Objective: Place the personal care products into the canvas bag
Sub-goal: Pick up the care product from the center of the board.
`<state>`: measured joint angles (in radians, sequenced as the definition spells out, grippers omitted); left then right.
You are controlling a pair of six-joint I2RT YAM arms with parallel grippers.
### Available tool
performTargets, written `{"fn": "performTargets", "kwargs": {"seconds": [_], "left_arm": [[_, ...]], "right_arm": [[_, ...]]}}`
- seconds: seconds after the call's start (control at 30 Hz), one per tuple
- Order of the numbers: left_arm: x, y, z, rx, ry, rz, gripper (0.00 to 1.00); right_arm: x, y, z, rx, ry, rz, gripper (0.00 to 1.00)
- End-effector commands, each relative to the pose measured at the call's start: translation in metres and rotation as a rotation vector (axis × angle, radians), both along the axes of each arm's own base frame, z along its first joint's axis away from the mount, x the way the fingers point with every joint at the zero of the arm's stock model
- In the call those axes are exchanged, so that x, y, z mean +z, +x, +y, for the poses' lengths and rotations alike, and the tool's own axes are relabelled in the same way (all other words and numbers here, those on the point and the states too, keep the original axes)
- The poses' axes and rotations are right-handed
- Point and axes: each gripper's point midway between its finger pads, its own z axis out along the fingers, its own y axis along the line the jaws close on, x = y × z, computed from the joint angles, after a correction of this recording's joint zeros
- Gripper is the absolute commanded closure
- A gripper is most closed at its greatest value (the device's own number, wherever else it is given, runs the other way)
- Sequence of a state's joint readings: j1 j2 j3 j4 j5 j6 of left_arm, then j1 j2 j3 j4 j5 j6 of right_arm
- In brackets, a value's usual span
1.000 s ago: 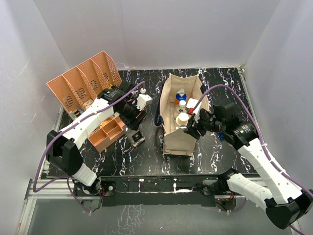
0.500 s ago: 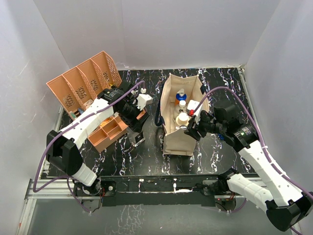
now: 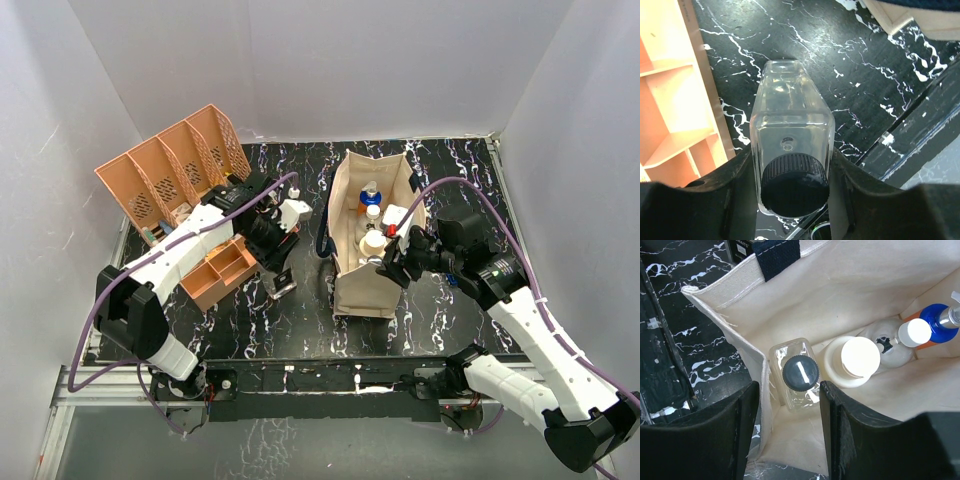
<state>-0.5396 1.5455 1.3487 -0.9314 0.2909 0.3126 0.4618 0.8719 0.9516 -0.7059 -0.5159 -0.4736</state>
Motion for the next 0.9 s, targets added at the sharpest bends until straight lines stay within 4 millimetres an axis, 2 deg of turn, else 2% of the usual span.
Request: {"fn": "performTargets", "kwargs": {"seconds": [0.0,0.07,0.1,0.27,0.47,0.6,0.7,0.87], "left_arm": [[0.035,-0.005,-0.004,-0.051,-0.066,-0.068,0.81],[0.043,-0.002,-0.001,-0.060,-0.060,-0.100,0.98],[0.050,0.001,0.000,-0.063,-0.065,-0.118,1.00],[0.094,0.017,-0.008,-0.079,-0.149,-0.192,1.00],[0.158,0.040,-0.023,-0.073,-0.267,-0.319,1.00],[0.206,0.057,-0.031,-0.065,-0.335,-0.457,1.00],[0.241,0.064,-0.038,-0.062,-0.398,-0.533,1.00],[0.277,0.062,-0.052,-0.091,-0.502,-0.583,1.00]], "right_arm": [[0.007,-0.004,0.004,0.043,0.017,-0.020,0.48],[0.002,-0.008,0.003,0.053,0.008,-0.003,0.50],[0.000,-0.010,0.002,0.065,0.000,0.003,0.51],[-0.010,-0.019,0.000,0.116,-0.039,0.013,0.53],[-0.009,-0.021,-0.002,0.135,-0.060,0.001,0.49],[-0.008,-0.021,-0.001,0.139,-0.062,0.013,0.55],[-0.007,-0.020,-0.001,0.132,-0.059,0.021,0.59],[-0.005,-0.018,-0.001,0.114,-0.062,0.041,0.62]]}}
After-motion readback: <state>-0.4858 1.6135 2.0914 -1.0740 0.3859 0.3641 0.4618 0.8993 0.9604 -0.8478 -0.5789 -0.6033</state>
